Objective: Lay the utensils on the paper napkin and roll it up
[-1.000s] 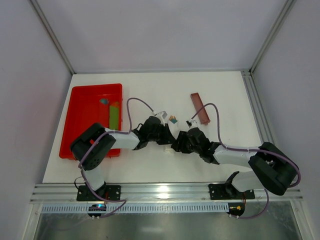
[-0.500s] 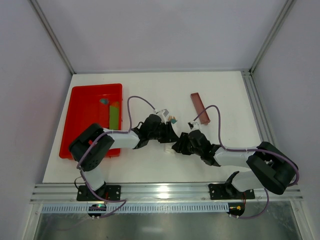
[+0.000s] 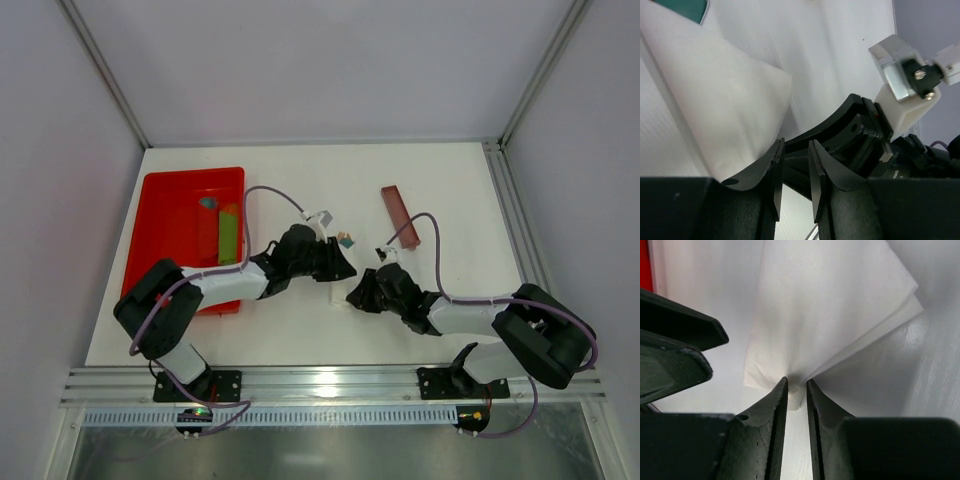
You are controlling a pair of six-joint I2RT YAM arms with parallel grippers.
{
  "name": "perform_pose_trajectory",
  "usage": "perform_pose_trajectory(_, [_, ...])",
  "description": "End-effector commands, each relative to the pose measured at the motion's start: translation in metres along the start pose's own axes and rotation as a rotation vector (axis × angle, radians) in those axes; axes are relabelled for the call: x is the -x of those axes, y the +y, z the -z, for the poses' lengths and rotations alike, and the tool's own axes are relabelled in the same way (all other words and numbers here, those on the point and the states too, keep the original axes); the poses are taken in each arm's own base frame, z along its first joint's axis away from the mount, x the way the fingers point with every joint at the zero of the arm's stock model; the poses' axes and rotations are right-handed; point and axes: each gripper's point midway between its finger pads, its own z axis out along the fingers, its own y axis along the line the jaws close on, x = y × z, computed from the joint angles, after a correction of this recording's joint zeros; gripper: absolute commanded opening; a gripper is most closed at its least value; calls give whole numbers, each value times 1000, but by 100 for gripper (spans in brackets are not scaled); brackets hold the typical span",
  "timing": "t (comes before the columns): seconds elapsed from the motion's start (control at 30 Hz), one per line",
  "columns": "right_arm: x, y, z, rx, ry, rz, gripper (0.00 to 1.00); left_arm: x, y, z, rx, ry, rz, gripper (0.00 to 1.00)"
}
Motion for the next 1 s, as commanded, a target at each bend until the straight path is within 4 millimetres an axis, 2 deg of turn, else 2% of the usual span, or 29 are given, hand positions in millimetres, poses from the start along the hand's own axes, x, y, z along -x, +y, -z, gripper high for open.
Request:
perform_pose_trajectory(0.0, [-7, -10, 2, -38, 4, 6, 23, -13, 9, 7, 14, 9, -2, 29])
perform_pose_trajectory(0.27, [-11, -10, 3, -38, 5, -3, 19, -38, 11, 2, -1, 51, 17, 25])
perform_pose_trajectory(0.57, [-13, -18, 8, -77, -2, -25, 19, -63, 35, -3, 49, 84, 34, 21])
perform_pose_trajectory(0.7, [-11, -16, 12, -67, -6, -27, 20, -74, 44, -2, 67, 99, 35, 21])
perform_pose_trajectory(0.8, [-7, -12, 16, -63, -11, -17, 20, -77, 46, -2, 72, 103, 31, 21])
perform_pose_trajectory(0.97, [18, 10, 32, -47, -12, 57, 22, -81, 50, -1, 87, 110, 20, 21])
